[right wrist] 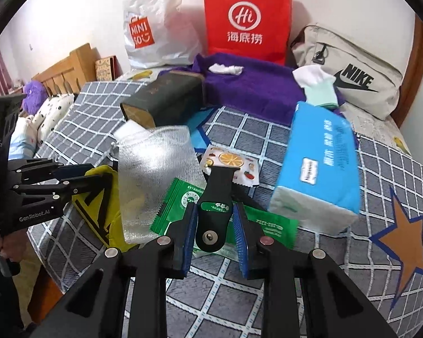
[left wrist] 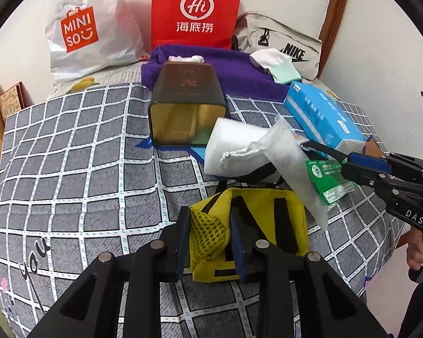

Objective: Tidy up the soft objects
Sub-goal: 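Grasp the yellow-and-black pouch with the left gripper and lift it, then carry the yellow pouch onto the purple towel and open the left gripper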

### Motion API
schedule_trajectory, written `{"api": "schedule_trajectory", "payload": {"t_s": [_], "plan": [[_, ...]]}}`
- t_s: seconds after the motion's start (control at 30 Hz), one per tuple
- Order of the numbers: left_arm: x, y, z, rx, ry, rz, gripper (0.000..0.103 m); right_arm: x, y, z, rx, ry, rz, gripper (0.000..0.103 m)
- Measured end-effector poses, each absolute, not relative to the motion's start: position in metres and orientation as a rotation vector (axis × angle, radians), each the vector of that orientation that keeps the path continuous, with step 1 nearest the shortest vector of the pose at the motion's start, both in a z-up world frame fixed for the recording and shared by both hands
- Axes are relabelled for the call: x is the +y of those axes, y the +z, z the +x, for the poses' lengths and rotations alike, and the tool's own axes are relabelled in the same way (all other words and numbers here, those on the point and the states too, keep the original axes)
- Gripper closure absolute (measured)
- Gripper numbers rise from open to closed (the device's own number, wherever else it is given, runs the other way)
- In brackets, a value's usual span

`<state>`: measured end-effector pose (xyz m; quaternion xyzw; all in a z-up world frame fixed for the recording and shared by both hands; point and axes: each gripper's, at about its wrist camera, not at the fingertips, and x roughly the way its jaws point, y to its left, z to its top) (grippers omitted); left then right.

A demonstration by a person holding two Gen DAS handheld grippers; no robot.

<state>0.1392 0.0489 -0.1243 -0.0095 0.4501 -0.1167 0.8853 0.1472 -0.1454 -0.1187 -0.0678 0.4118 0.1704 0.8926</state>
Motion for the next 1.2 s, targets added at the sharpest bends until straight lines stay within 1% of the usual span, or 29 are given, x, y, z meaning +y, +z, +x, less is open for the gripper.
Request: {"api": "schedule_trajectory", "payload": {"t_s": [0.73, 1.0, 1.2], "plan": [[0.073, -0.067, 0.105, 0.844, -0.218, -0.083, 0.078, -0.168, -0.075, 0.133, 0.758, 0.356, -0.094, 0.077], [0.080, -0.043, 0.106, 0.799, -0.192, -0.082, 0.078, -0.176, -0.061, 0.137, 0.738, 0.338, -0.083, 0.077], [0.083, -0.035, 0.117, 0.794, -0.178, -0.088, 0.078, -0.183, -0.055, 0.149, 0.736, 0.321, -0.064, 0.077]]}}
